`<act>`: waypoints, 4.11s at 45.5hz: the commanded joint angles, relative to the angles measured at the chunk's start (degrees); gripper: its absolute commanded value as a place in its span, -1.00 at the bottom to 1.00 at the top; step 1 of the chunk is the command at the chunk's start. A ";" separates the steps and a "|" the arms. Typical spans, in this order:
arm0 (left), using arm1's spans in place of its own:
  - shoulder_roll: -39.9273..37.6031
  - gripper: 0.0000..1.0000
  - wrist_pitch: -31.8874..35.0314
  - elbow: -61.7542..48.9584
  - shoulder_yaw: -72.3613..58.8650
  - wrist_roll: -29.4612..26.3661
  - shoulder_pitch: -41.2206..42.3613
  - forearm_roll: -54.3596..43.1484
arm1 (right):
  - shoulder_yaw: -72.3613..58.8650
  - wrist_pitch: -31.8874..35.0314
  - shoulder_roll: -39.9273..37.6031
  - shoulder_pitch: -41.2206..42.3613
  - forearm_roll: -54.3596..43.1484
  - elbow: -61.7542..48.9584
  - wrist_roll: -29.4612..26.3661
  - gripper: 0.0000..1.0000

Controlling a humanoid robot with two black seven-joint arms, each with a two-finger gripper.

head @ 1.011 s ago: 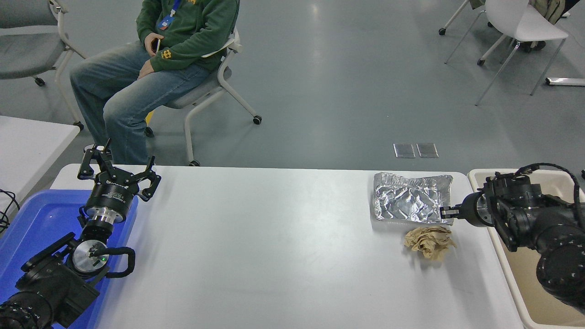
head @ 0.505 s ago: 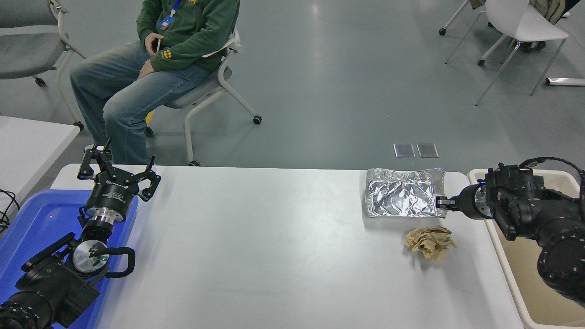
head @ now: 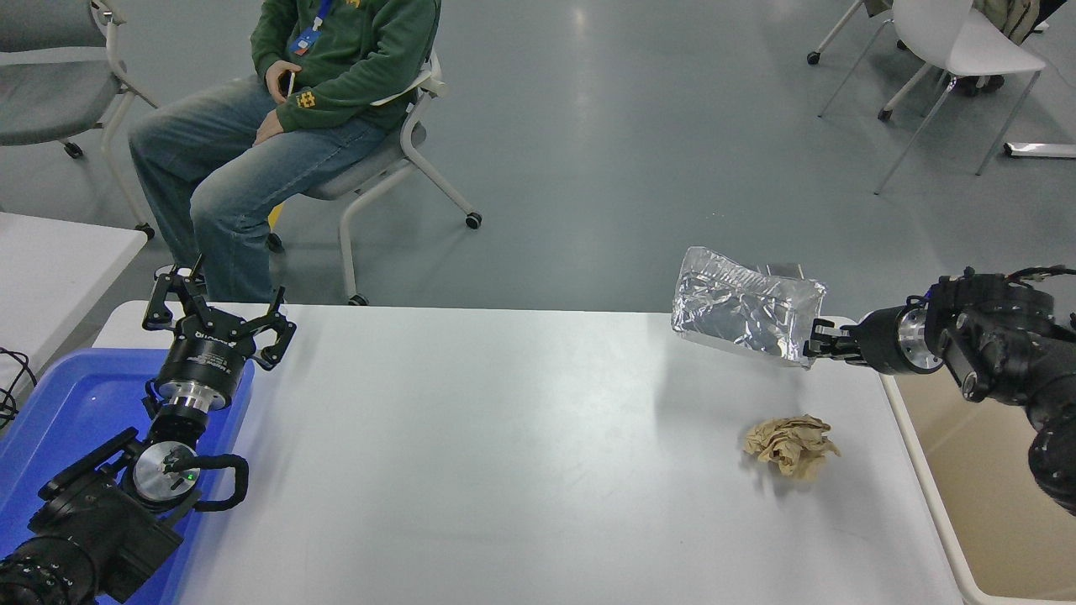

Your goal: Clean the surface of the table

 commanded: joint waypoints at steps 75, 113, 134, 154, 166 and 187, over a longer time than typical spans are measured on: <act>0.00 1.00 0.07 0.00 0.00 0.00 0.00 -0.06 | 14.94 -2.48 -37.92 28.90 -17.33 51.34 -11.35 -1.00; 0.00 1.00 0.07 0.09 0.00 -0.09 0.00 -0.06 | 14.15 -3.19 -43.19 28.55 -20.41 61.81 -14.78 -1.00; 0.00 1.00 0.07 0.09 0.00 0.00 0.00 -0.06 | 14.06 -3.27 -43.11 28.02 -20.50 60.23 -14.69 -1.00; 0.00 1.00 0.07 0.00 0.00 0.00 0.00 0.03 | 15.12 -5.90 -41.79 20.47 -19.01 42.93 -14.69 -1.00; 0.00 1.00 0.07 0.09 0.00 0.00 0.00 -0.06 | 15.47 -11.01 -36.96 10.71 -10.49 31.50 -14.78 -1.00; 0.00 1.00 0.07 0.09 0.00 0.00 0.00 -0.06 | 15.73 -19.79 -27.82 -2.65 -1.52 17.34 -15.83 -1.00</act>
